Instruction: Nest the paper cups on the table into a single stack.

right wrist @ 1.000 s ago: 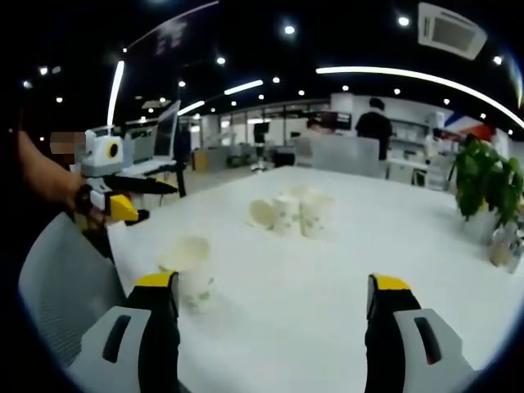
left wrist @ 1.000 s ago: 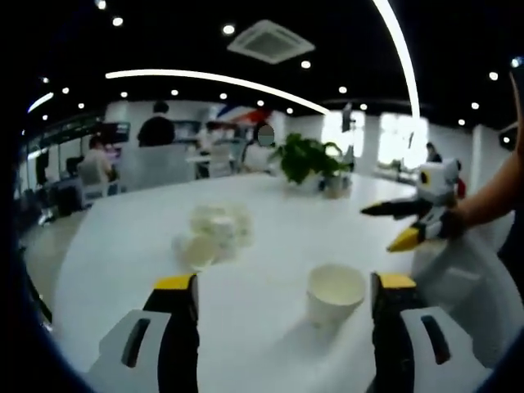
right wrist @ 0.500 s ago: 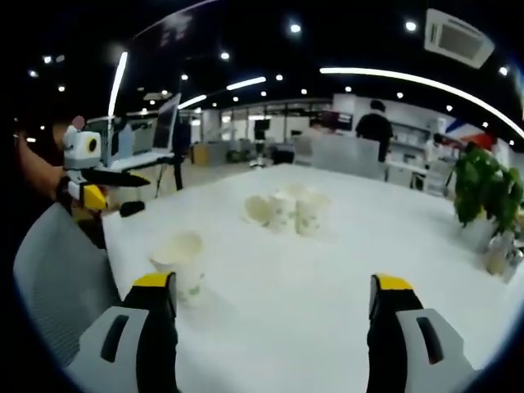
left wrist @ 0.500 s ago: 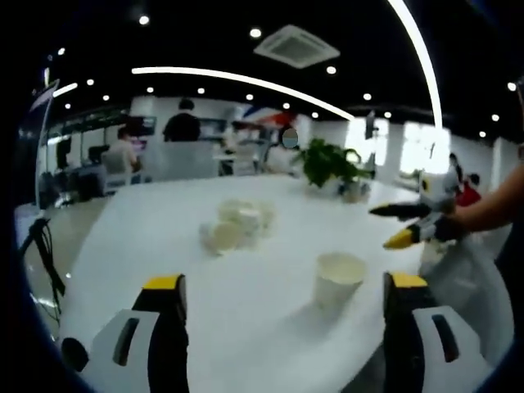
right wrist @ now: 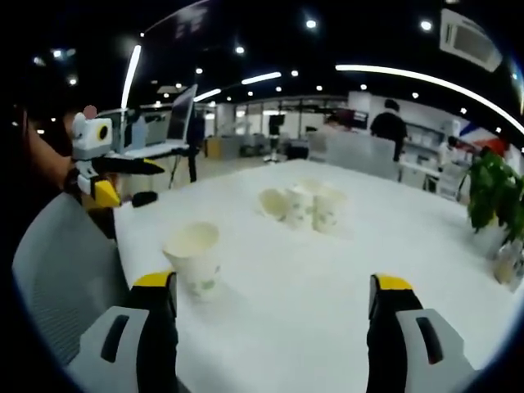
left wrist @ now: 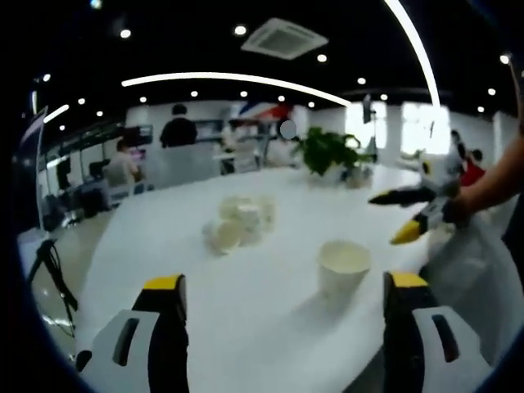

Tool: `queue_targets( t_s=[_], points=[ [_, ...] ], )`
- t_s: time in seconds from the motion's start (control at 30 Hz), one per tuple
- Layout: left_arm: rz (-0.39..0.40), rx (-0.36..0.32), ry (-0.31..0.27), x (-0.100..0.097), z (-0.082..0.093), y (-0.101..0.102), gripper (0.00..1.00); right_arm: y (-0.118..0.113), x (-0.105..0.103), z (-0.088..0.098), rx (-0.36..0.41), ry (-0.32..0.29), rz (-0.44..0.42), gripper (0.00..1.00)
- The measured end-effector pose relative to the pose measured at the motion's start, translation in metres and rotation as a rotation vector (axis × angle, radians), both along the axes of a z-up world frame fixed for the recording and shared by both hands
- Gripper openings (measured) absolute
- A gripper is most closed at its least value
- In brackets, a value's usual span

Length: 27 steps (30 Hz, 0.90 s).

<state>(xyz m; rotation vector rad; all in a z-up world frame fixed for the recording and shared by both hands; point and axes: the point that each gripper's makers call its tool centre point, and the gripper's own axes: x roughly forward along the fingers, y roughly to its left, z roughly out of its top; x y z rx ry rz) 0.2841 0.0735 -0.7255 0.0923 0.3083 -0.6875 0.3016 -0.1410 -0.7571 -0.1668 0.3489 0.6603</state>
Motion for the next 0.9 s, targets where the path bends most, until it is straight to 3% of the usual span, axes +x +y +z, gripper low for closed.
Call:
queue_targets(
  t_s=[0.3,0.53,0.7,0.9],
  points=[
    [0.002,0.043,-0.002,0.001,-0.004,0.0,0.98,-0.01,0.013,-0.006,0.008,0.004,-0.037,0.96],
    [0.026,0.022,0.003,0.004,-0.002,0.005,0.98,0.0,0.032,-0.02,-0.032,0.017,0.007,0.94],
    [0.028,0.021,0.002,0.005,-0.002,0.006,0.98,0.002,0.063,-0.022,-0.055,0.017,0.019,0.95],
    [0.018,0.026,0.005,0.005,-0.004,0.005,0.98,0.004,0.109,-0.008,-0.051,0.003,0.016,0.95]
  ],
)
